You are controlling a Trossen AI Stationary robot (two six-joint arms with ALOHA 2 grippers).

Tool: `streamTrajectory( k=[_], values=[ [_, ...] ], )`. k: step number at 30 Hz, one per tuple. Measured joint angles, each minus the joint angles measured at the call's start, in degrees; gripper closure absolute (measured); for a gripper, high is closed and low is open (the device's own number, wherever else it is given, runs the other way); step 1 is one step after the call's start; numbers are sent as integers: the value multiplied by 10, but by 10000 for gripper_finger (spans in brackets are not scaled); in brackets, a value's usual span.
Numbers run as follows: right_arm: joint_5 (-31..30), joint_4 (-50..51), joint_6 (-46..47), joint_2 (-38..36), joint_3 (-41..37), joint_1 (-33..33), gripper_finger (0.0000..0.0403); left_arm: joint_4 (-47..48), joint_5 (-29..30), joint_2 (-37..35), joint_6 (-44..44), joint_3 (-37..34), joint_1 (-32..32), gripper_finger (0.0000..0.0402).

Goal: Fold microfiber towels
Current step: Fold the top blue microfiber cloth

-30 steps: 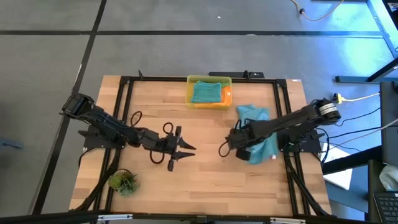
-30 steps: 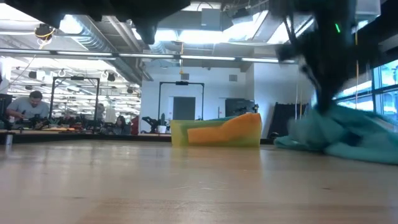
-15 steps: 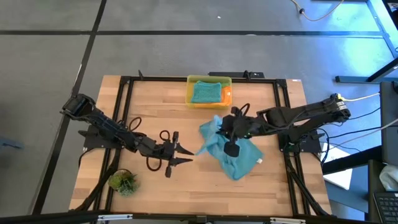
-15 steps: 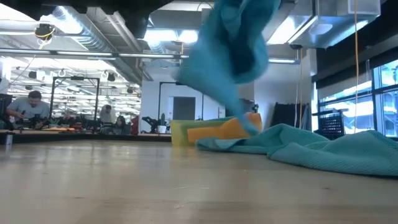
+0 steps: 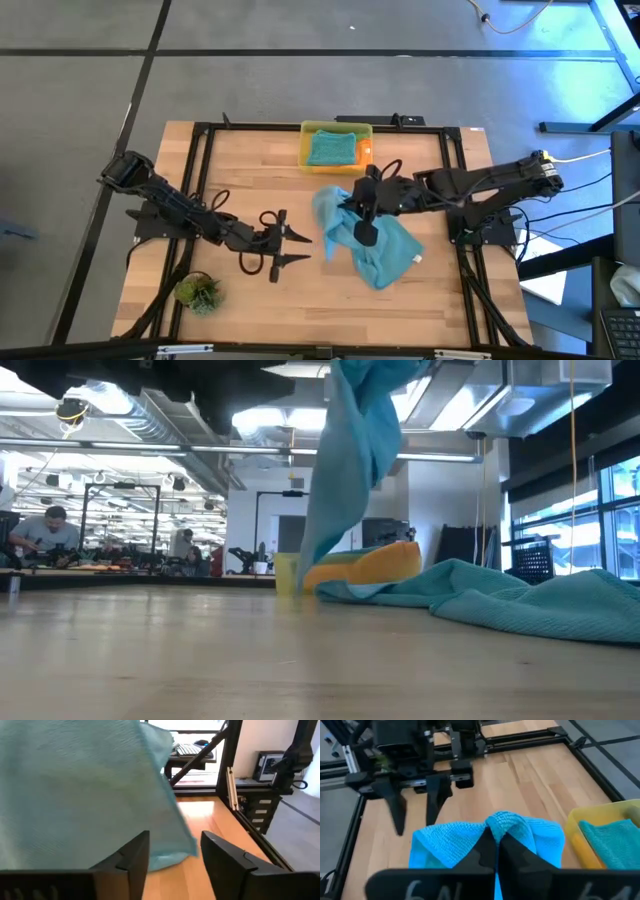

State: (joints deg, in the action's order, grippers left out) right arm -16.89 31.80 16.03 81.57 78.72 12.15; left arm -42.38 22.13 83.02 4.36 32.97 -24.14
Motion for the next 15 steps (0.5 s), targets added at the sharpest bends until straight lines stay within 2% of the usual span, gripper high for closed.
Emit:
streamTrajectory(
  k=[4,7,15],
  values=[
    [0,-20,0,0,0,-13,401,-13,1,0,0,4,-10,208],
    [0,-44,-2,0,0,-22,401,1,26,0,3,25,-21,203],
    [-1,-75,-7,0,0,-44,399,136,241,0,51,89,-52,205]
  ],
)
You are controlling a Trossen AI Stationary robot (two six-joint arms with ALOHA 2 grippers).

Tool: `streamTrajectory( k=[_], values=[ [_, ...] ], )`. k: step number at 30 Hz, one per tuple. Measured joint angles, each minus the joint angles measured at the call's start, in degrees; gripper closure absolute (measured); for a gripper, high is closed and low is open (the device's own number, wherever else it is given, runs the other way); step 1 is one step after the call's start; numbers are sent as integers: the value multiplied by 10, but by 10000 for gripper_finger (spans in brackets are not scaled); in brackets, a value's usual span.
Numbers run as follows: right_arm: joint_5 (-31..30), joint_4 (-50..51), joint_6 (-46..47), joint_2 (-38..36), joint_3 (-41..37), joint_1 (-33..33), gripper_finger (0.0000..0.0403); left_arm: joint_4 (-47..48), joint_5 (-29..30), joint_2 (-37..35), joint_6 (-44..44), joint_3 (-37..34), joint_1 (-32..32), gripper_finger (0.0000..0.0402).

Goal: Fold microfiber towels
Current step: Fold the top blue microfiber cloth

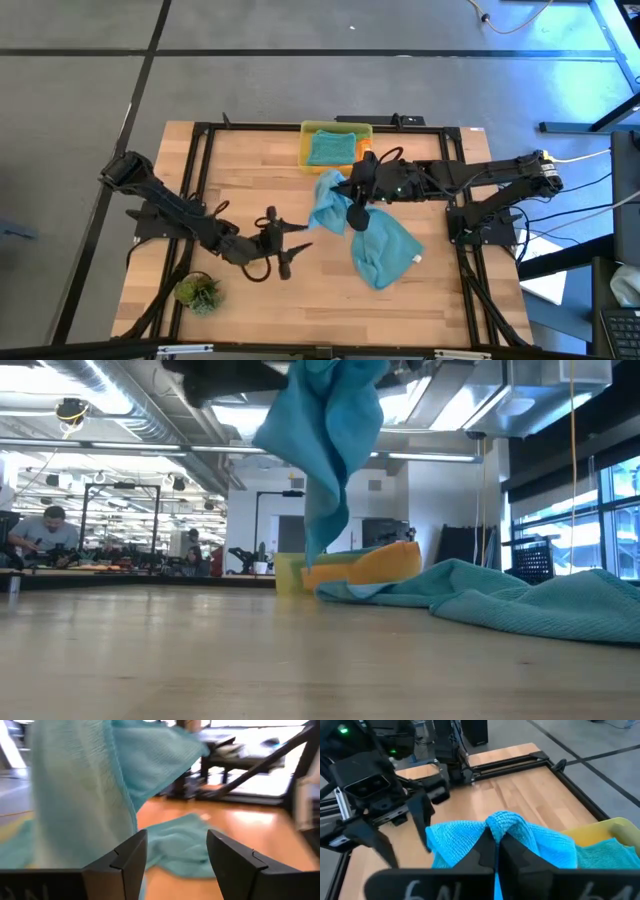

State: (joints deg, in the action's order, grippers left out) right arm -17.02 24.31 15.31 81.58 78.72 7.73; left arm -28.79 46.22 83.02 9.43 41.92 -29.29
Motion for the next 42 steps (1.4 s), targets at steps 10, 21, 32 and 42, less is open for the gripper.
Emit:
streamTrajectory(
  k=[10,21,32,42],
  values=[
    [0,1,4,0,0,-1,399,102,99,0,19,25,-23,206],
    [0,2,-4,0,0,-1,398,127,222,-6,-25,51,-62,206],
    [0,2,-4,0,0,-1,398,153,140,13,48,63,-61,206],
    [1,3,-5,0,0,-1,398,203,96,63,101,62,1,204]
  ],
)
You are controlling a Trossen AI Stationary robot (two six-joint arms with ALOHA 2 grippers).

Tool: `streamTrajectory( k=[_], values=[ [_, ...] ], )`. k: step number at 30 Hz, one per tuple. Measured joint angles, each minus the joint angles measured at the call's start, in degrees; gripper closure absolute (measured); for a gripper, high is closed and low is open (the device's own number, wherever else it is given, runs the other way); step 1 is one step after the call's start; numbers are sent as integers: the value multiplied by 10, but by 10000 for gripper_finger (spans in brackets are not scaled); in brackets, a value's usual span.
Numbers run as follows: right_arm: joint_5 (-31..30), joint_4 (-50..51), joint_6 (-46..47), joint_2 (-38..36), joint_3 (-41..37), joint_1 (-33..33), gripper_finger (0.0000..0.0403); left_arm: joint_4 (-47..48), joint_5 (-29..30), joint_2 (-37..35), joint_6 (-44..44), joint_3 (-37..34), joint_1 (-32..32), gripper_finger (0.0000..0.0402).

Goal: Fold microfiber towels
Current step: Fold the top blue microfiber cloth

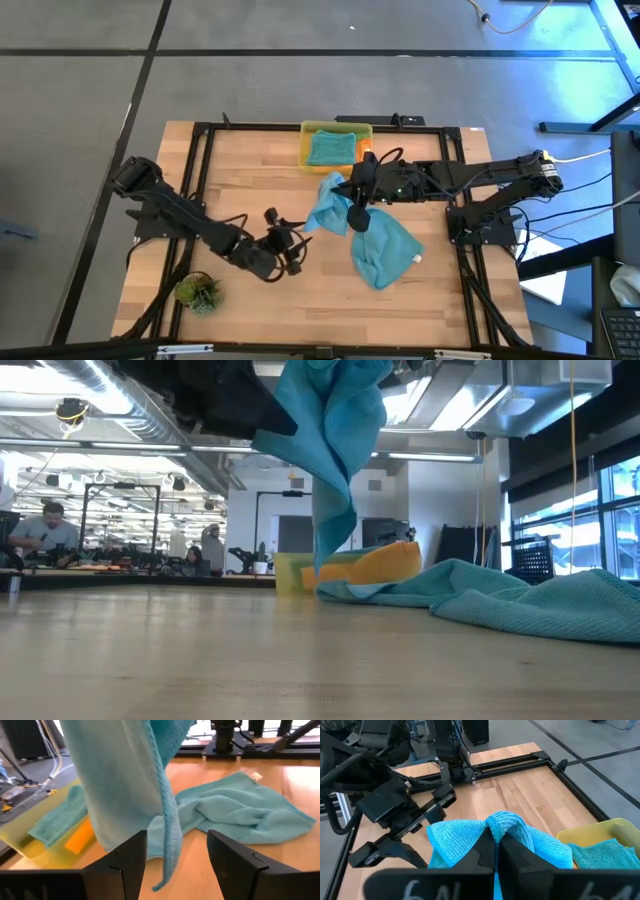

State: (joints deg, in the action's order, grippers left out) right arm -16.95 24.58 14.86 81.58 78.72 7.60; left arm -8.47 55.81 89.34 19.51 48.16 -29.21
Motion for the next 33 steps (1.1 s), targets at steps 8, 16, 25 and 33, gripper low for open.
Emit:
streamTrajectory(
  k=[8,16,25,33],
  values=[
    [1,25,-2,0,0,0,398,1,-8,0,-29,0,-4,301],
    [8,113,18,0,0,2,398,24,22,-24,-79,0,-19,399],
    [25,203,14,0,0,9,335,128,64,-111,-77,0,-31,401],
    [12,249,60,0,0,9,226,128,13,-144,-57,0,-28,401]
  ],
)
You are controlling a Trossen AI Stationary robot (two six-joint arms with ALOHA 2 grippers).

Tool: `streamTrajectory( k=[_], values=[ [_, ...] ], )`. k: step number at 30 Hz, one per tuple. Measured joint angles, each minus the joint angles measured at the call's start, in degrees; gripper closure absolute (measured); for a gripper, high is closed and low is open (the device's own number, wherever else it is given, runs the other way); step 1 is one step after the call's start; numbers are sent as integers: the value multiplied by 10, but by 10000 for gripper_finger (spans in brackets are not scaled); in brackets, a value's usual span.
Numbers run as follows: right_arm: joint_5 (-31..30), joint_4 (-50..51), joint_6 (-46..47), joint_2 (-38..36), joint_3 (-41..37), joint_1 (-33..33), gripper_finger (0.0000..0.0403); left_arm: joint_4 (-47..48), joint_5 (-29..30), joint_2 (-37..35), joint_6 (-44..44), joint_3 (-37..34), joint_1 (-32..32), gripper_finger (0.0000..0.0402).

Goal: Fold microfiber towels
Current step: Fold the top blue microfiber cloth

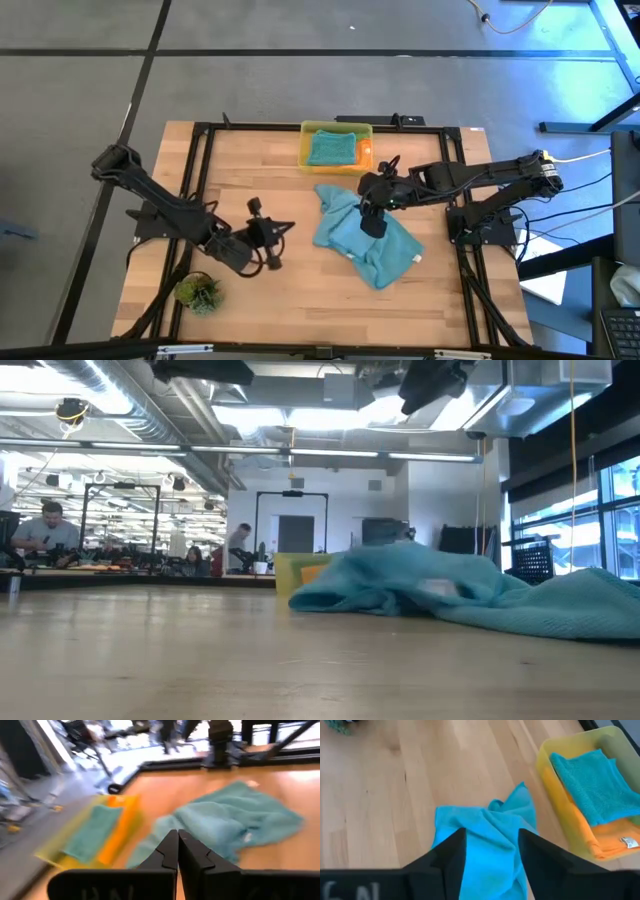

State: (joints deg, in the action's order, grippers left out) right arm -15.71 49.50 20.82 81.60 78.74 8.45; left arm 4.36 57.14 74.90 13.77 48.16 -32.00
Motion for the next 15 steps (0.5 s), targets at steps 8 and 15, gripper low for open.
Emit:
streamTrajectory(
  k=[8,15],
  values=[
    [4,-1,-28,0,0,5,227,-21,-90,82,66,0,8,401],
    [8,6,-47,0,-20,35,245,-200,-242,198,0,0,42,396]
  ],
)
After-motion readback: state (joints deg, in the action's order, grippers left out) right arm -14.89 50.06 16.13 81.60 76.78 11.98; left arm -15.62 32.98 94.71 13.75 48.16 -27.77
